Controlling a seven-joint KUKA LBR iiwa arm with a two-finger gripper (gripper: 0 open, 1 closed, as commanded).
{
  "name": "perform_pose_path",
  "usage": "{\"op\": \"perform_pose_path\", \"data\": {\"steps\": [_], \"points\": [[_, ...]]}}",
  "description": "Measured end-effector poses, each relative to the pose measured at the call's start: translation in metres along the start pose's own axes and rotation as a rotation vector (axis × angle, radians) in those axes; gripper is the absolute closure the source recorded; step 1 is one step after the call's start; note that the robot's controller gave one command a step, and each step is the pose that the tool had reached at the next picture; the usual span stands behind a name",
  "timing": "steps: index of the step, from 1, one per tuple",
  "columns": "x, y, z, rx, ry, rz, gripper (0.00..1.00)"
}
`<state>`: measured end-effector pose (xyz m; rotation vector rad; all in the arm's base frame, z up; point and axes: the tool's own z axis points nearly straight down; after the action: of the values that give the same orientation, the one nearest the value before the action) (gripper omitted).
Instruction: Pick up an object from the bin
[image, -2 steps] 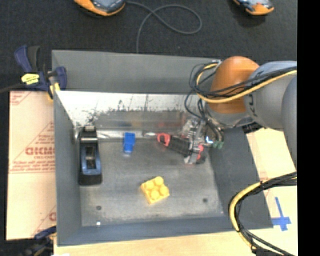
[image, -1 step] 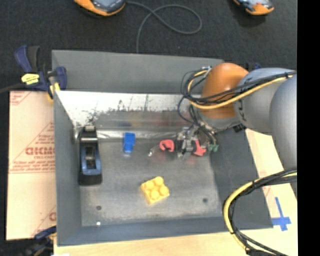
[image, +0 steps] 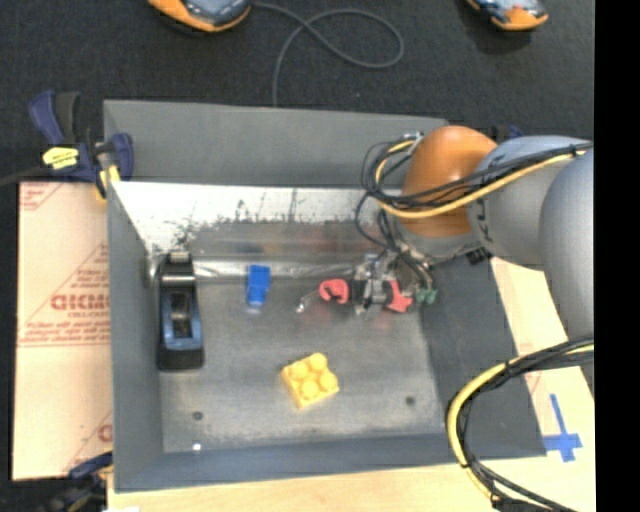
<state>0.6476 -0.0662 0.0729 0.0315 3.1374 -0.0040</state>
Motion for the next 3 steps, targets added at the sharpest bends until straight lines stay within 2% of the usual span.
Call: {"op": "perform_pose_path", "data": {"steps": [3], "points": [[0.0001, 0.0003, 0.0001, 0.0, 0.0, -0.002, 1.0]]}}
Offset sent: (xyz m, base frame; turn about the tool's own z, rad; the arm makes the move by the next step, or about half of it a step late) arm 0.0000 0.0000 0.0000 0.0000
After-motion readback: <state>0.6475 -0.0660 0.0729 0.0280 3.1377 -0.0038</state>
